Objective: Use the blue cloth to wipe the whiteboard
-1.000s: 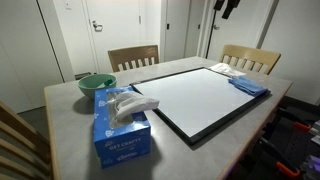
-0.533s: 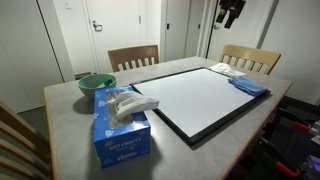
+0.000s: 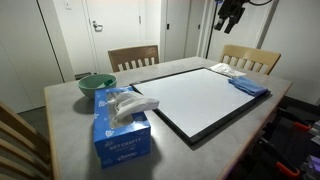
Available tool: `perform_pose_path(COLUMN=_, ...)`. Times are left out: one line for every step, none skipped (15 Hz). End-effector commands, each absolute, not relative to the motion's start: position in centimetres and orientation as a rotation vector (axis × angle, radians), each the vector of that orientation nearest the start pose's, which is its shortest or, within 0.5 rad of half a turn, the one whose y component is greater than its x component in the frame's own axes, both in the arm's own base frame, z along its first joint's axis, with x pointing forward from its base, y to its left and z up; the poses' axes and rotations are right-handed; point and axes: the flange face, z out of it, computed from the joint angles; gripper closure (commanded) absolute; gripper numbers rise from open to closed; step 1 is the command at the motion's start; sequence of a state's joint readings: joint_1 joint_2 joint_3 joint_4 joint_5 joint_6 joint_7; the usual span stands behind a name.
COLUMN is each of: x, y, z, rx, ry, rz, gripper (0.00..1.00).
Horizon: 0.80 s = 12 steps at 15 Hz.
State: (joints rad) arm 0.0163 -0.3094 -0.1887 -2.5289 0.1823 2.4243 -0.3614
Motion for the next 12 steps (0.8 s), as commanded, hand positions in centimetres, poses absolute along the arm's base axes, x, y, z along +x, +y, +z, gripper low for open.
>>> perform_pose_path(x=44.1, y=-7.7, z=39.8, rx=-2.99, ry=-0.091, rz=-0.324, gripper=0.0)
perform_pose_path(x=44.1, y=-8.2, z=39.3, rx=-2.993, ry=-0.065, rz=-0.311, gripper=0.0)
perform_pose_path(x=44.1, y=-8.6, z=38.9, rx=-2.991, ry=-0.048, rz=-0.294, gripper=0.0)
perform_pose_path(x=43.9, y=-9.2, z=38.4, rx=-2.991, ry=-0.022, rz=-0.283, gripper=0.0)
perform_pose_path(x=43.6, y=-9.8, z=38.0, rx=-2.992, ry=0.007, rz=-0.273, gripper=0.0)
perform_pose_path(x=43.3, y=-10.5, z=37.5, rx=-2.993, ry=0.036, rz=-0.262, gripper=0.0)
perform_pose_path(x=43.1, y=-11.1, z=37.0, rx=-3.0, ry=0.062, rz=-0.252, gripper=0.0)
perform_pose_path(x=42.8, y=-11.7, z=36.6, rx=-3.008, ry=0.083, rz=-0.243, gripper=0.0)
perform_pose_path(x=42.6, y=-12.3, z=36.3, rx=-3.018, ry=0.098, rz=-0.232, gripper=0.0)
perform_pose_path(x=42.4, y=-12.7, z=36.0, rx=-3.028, ry=0.107, rz=-0.219, gripper=0.0)
perform_pose_path(x=42.2, y=-13.1, z=35.7, rx=-3.04, ry=0.112, rz=-0.207, gripper=0.0)
perform_pose_path(x=42.1, y=-13.6, z=35.4, rx=-3.057, ry=0.11, rz=-0.187, gripper=0.0)
